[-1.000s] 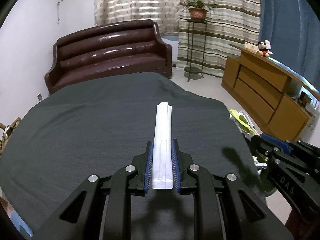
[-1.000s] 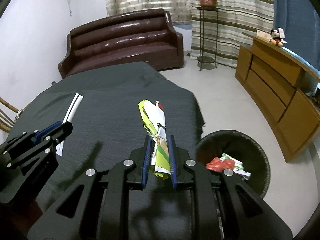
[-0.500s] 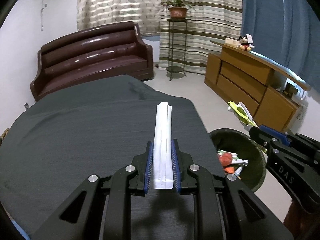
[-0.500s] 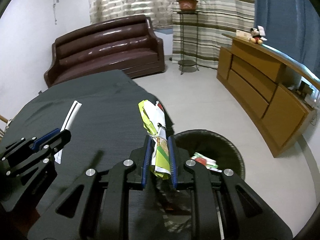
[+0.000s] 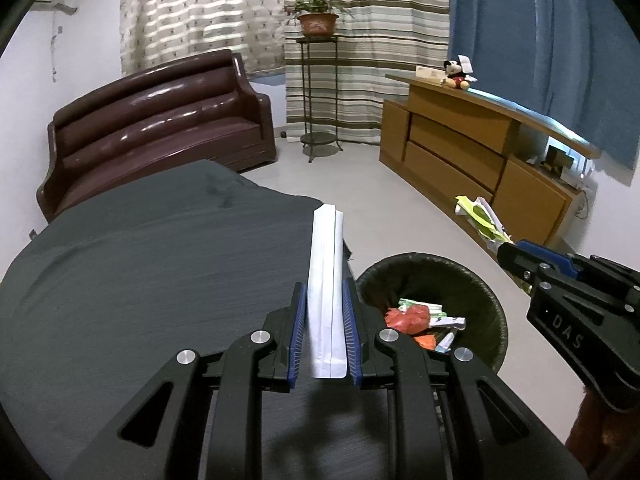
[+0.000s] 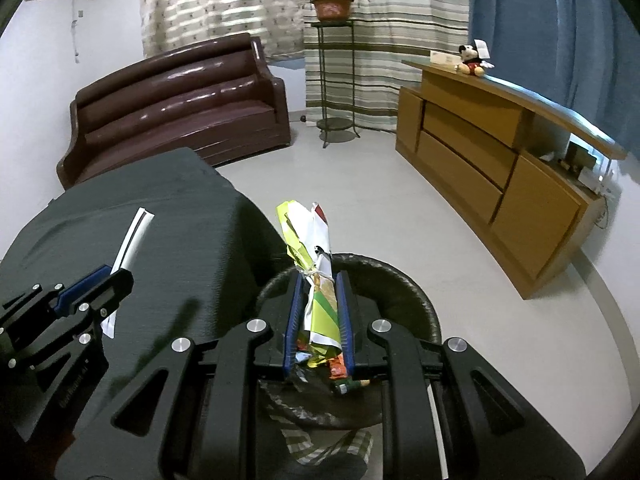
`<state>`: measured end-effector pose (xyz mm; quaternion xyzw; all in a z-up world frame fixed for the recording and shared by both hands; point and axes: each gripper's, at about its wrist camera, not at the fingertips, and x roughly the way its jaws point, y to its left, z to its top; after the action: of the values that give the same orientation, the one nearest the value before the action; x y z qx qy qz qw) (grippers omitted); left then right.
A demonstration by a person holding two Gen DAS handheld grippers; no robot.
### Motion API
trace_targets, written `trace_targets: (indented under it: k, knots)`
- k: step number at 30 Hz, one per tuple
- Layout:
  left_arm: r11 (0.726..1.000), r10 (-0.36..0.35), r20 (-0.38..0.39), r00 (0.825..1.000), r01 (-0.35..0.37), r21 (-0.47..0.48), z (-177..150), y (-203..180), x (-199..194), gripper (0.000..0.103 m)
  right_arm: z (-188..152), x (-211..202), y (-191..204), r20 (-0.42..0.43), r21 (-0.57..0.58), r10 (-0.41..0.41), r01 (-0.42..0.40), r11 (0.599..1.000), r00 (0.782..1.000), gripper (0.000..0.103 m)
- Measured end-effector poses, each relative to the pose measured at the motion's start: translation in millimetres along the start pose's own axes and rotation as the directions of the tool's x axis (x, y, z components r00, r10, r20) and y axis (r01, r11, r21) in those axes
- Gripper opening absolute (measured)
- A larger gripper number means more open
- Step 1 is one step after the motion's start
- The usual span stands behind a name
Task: Collect trash
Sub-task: 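Carry the yellow-green wrapper with the right gripper while the left gripper carries the white wrapper over the bin, then open both grippers over the black bin to drop both wrappers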
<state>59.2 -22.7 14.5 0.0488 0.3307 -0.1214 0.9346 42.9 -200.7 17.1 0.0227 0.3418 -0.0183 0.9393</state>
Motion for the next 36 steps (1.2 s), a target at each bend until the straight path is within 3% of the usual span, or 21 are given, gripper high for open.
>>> trace_targets:
  k: [36]
  knots:
    - [0.997, -0.004, -0.087, 0.996, 0.011, 0.077, 7, -57, 64, 0.021, -7, 47, -49, -0.064, 0.110, -0.050, 0.056, 0.992, 0.997, 0.018]
